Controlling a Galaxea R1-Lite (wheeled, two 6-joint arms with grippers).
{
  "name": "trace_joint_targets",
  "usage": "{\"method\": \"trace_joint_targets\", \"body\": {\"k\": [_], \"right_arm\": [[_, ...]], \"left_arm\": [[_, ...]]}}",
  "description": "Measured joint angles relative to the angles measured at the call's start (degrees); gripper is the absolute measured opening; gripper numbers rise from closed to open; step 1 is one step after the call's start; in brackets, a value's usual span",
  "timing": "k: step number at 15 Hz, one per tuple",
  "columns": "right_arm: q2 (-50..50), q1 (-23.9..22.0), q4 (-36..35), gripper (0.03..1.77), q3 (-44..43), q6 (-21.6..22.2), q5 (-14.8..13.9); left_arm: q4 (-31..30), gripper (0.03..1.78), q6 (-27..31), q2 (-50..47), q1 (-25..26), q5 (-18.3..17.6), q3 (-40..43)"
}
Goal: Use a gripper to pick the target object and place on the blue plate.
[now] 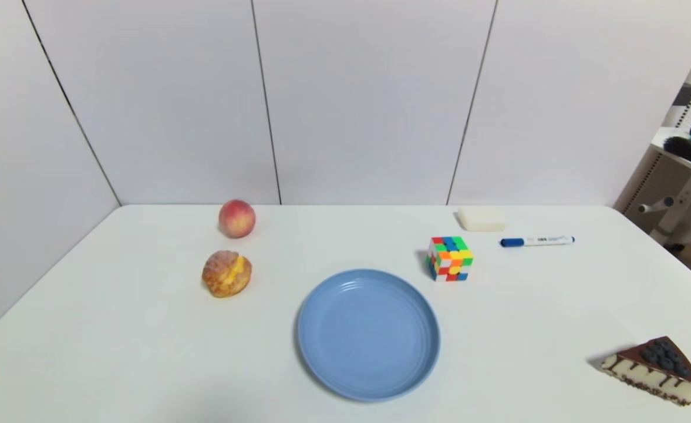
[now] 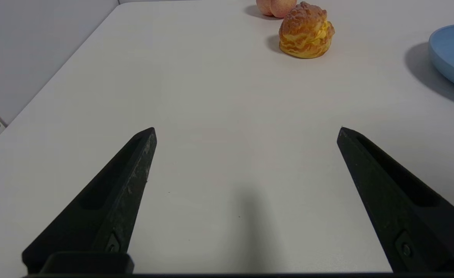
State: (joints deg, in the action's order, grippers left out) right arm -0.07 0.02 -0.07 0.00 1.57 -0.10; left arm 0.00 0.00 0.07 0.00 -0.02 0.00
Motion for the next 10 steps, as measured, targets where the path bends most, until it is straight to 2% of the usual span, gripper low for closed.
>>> {"method": "trace_joint_targets", "body": {"k": [4,7,10], "right_arm": [[0.0,0.0,0.0,1.7,0.0,0.0,-0.01],[0.0,0.0,0.0,1.7,0.0,0.0,0.0],[0.0,0.02,0.0,1.7,0.0,-0.01,0.0]], "left_arm": [[1.15,1.69,3.24,3.83,0.1,-0.27,-3.3],[4.24,1.69,9.14,12.5,0.1,-0.33,-12.31],[7.7,1.69,14.96,25.28,0.0,-0.46,-23.54]]}}
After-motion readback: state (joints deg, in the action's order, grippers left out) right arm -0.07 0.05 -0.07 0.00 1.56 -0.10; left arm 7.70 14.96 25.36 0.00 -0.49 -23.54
